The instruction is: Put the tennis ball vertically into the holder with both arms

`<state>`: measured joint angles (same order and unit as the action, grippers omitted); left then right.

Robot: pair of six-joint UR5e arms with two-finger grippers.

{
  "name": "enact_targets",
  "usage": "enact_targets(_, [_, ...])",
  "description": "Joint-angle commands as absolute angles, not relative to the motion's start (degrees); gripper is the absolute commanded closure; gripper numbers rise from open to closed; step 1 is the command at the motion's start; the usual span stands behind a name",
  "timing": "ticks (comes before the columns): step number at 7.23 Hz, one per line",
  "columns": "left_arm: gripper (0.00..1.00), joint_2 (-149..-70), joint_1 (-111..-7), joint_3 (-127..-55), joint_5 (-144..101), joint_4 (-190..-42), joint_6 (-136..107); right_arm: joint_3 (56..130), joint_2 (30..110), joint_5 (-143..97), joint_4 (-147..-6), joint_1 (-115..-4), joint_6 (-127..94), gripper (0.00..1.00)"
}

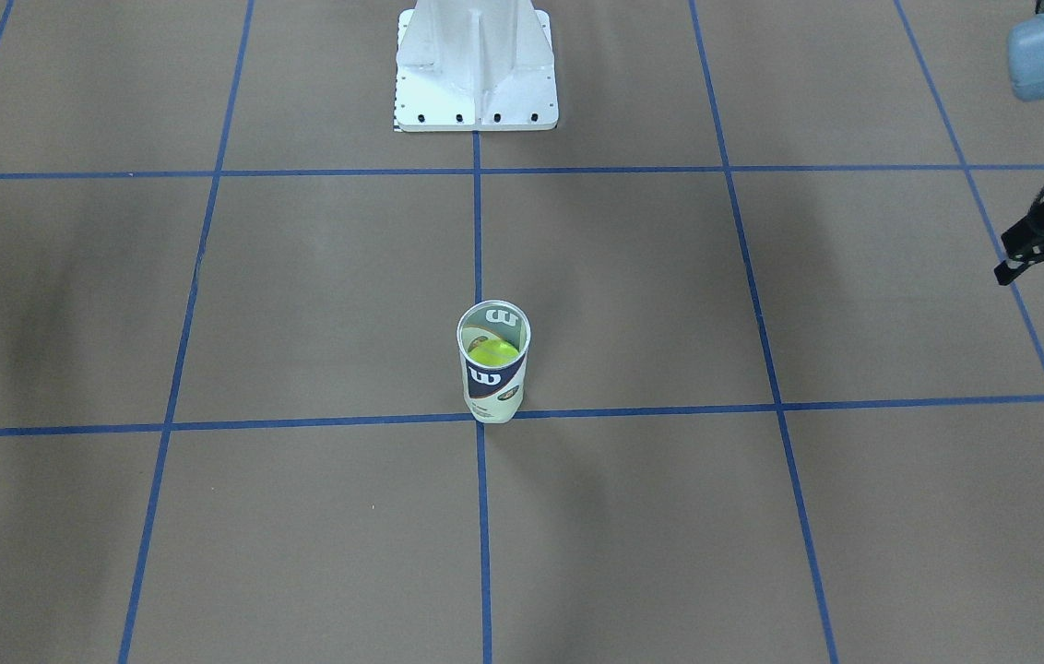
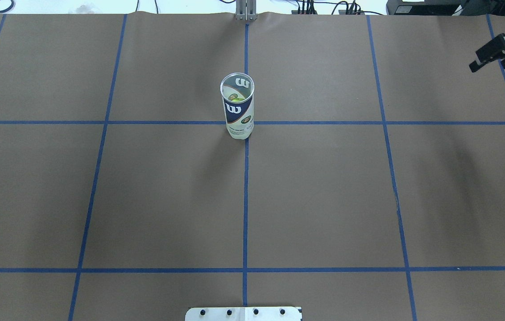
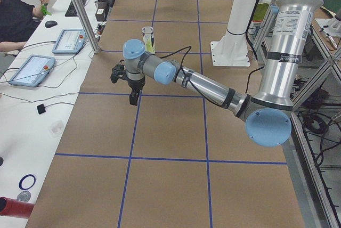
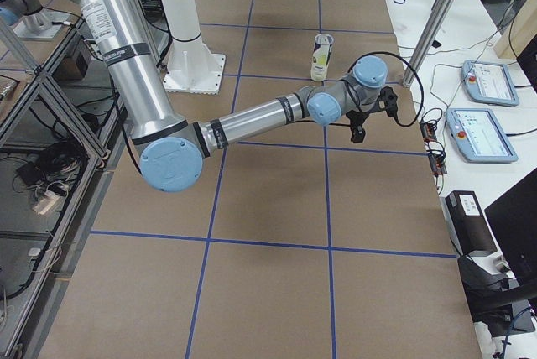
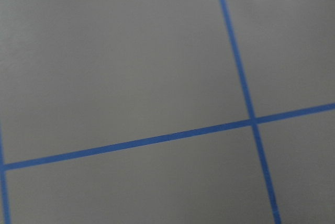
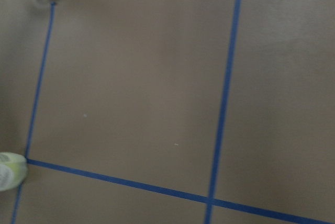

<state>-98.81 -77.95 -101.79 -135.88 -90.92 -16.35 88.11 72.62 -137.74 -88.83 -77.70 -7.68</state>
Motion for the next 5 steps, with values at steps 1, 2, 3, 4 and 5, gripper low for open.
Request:
enact_targets(1, [0.00, -98.7, -83.6, -92.9, -141.4, -90.4, -5.4, 88.1, 81.3, -137.0, -93.5, -86.9, 6.9, 0.00])
enact_targets(2, [0.00, -95.6, -85.3, -92.8, -141.4, -90.5, -4.0, 89.1, 83.6, -136.0, -93.8, -88.1, 6.7, 0.00])
enact_targets(3, [0.00, -95.2, -87.1, -93.2, -141.4, -90.4, -4.0, 88.3, 85.2, -134.1, -93.3, -88.1, 6.9, 0.00])
enact_targets(4, [0.00, -94.9, -88.5, -92.9, -141.3, -87.7, -4.0, 88.2, 87.8, -134.6, -93.1, -89.8, 6.9, 0.00])
enact_targets(5, [0.00, -95.4, -89.9, -93.9, -140.7, -78.1, -4.0, 88.9, 88.0, -135.3, -92.9, -90.4, 5.9, 0.00])
